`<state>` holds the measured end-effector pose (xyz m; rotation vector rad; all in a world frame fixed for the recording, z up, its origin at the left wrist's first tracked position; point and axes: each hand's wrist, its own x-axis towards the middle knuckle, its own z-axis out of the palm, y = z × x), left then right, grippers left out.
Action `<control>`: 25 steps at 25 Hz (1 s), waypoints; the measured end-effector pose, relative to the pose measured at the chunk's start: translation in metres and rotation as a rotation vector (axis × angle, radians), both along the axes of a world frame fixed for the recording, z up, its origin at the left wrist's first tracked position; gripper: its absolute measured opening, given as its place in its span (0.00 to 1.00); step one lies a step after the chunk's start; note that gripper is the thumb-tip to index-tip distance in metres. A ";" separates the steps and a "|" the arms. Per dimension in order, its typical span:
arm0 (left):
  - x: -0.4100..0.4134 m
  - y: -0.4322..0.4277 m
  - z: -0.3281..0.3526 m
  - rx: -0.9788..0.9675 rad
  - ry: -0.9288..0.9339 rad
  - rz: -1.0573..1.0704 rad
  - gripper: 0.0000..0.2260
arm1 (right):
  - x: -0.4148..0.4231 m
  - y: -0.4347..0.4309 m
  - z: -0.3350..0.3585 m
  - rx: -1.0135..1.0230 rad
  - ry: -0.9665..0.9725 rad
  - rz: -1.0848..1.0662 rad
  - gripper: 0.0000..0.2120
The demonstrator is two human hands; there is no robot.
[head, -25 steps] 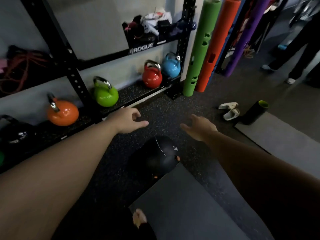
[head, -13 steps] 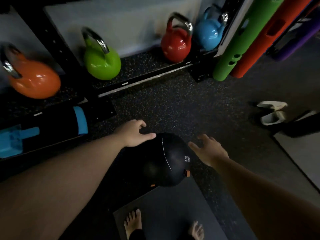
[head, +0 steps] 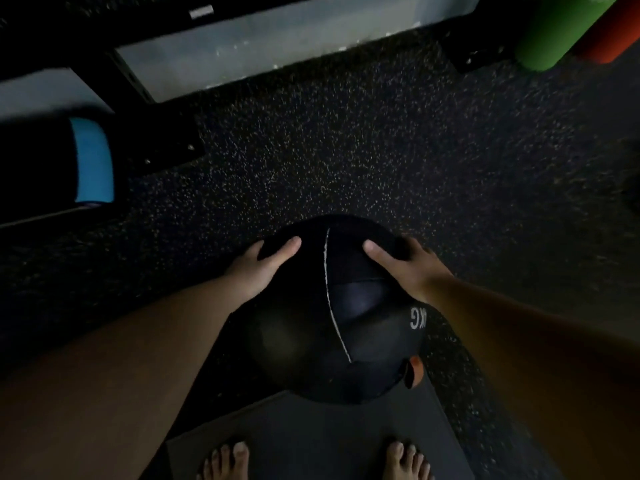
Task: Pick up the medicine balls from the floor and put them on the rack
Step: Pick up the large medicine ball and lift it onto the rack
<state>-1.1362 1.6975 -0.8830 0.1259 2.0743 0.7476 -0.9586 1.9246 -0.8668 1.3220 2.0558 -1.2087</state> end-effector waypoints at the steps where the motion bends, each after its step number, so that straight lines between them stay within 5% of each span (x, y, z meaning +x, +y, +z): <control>1: 0.003 -0.002 -0.007 0.012 -0.030 0.078 0.66 | 0.001 -0.002 -0.007 -0.054 0.035 -0.082 0.67; 8: 0.019 -0.015 0.010 0.041 -0.037 0.247 0.63 | 0.014 -0.032 -0.002 -0.039 0.213 -0.218 0.62; 12: 0.024 -0.057 -0.001 0.017 -0.066 0.276 0.54 | 0.033 -0.040 -0.003 -0.019 0.175 -0.119 0.61; 15: 0.025 -0.065 -0.019 0.051 -0.064 0.300 0.59 | 0.039 -0.044 -0.015 0.022 0.145 -0.128 0.63; 19: 0.026 -0.060 -0.035 0.123 -0.220 0.351 0.57 | 0.036 -0.040 -0.027 -0.033 0.282 -0.224 0.66; 25: 0.009 -0.048 -0.025 0.185 -0.295 0.462 0.51 | 0.010 -0.035 -0.020 -0.004 0.420 -0.284 0.58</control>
